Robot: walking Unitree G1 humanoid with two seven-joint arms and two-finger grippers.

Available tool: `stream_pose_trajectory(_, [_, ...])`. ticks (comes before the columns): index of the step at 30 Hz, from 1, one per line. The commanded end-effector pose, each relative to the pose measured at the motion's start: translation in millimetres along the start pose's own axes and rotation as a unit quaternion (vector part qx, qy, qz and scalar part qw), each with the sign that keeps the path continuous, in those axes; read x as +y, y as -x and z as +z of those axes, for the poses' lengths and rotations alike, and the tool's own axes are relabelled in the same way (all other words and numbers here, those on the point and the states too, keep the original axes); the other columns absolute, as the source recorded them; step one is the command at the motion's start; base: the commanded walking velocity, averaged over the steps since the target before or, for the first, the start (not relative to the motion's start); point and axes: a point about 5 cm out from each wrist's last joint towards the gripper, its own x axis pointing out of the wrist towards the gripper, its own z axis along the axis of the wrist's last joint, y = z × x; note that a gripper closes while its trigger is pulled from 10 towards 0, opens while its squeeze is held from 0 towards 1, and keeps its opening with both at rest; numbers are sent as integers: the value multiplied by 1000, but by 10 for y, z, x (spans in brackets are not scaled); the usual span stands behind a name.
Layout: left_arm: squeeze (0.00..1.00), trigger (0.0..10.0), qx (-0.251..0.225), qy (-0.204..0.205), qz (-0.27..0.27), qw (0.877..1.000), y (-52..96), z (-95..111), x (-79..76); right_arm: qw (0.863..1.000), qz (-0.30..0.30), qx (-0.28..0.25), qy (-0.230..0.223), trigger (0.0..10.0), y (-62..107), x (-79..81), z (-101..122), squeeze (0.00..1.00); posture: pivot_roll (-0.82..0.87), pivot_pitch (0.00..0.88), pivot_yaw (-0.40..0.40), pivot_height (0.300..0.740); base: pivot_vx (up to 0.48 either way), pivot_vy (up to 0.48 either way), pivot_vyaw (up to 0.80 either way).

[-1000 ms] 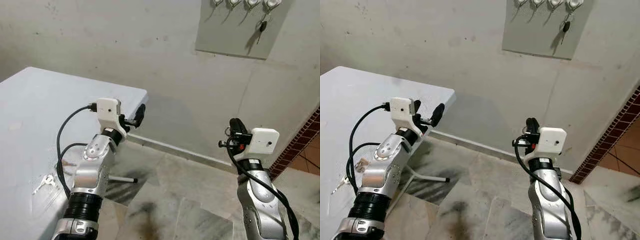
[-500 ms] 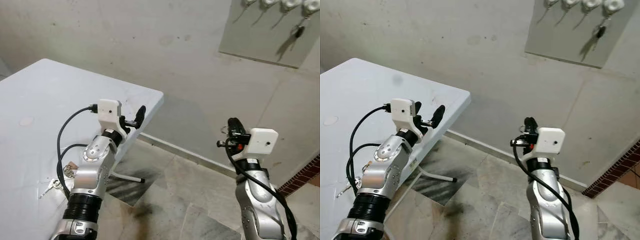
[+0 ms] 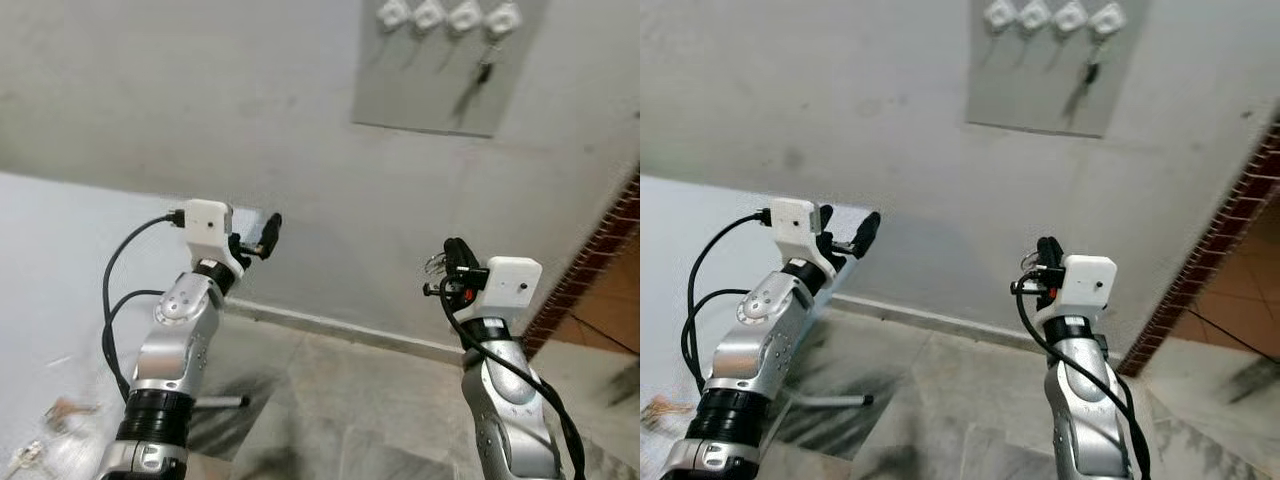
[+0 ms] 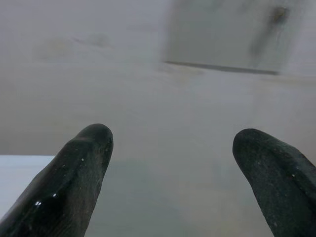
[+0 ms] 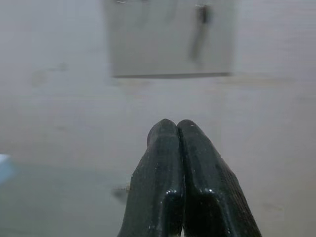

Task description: Hang keys on a hook

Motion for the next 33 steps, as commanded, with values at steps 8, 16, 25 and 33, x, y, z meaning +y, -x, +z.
stream_pose_trajectory(8, [0, 10000, -7, -3, 9, 1000, -6, 56, 50, 1000, 10, -22, -3, 10000, -39, 41, 86, 0, 105, 29, 27, 740, 266, 0, 0])
stream_pose_trajectory(16, [0, 10000, -9, 1, 14, 1000, -9, 66, 56, 1000, 14, -22, -1, 10000, -34, 46, 85, 0, 105, 30, 25, 740, 274, 0, 0])
stream_pose_trajectory(25, [0, 10000, -8, 4, 16, 1000, -11, 67, 69, 1000, 15, -23, -3, 10000, -43, 55, 93, 0, 108, 34, 25, 740, 297, 0, 0])
stream_pose_trajectory(33, [0, 10000, -7, 5, 17, 1000, -5, 64, 73, 1000, 16, -22, -3, 10000, -35, 58, 88, 0, 109, 33, 24, 740, 297, 0, 0])
